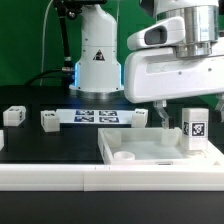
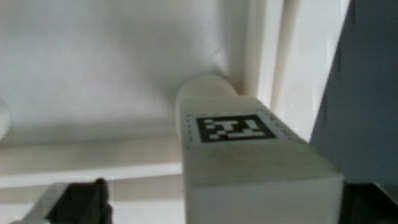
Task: Assemble one leg
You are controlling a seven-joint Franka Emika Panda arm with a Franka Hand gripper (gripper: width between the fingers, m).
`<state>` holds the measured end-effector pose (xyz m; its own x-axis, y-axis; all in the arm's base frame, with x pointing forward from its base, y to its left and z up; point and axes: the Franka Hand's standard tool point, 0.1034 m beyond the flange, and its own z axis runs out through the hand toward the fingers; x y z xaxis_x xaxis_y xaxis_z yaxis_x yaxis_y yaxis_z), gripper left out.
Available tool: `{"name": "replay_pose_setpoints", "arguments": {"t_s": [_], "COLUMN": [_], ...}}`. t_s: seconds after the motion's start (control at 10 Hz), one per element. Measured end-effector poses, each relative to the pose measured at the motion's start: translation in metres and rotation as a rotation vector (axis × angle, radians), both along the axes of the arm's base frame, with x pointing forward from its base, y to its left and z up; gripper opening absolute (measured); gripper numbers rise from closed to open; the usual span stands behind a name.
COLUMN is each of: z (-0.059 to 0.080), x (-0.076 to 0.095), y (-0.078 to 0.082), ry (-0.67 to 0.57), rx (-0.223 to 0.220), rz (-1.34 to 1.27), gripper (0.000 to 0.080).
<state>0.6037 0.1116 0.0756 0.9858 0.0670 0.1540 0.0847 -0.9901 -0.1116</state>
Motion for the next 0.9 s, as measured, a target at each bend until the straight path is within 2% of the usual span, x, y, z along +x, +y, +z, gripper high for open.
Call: {"name": "replay_pose_setpoints", "arguments": {"t_s": [0.1, 0.2, 0.3, 0.5, 0.9], "z": [-0.0001, -0.0002, -0.0002, -0.0003, -0.0008], "x": [0.0, -0.0001, -0.0001, -0.0001, 0.0015], "y": [-0.0002, 0.0, 0.0, 0.0002, 0.0009], "ry": [0.0, 0.002, 0.003, 0.01, 0.062], "rx": [0.0, 0.002, 0.004, 0.013, 0.074], "rz": [0.0, -0.011, -0.025, -0.075, -0.508], "gripper": [0.0514, 0.0375, 0.0289, 0.0289, 0.0289]}}
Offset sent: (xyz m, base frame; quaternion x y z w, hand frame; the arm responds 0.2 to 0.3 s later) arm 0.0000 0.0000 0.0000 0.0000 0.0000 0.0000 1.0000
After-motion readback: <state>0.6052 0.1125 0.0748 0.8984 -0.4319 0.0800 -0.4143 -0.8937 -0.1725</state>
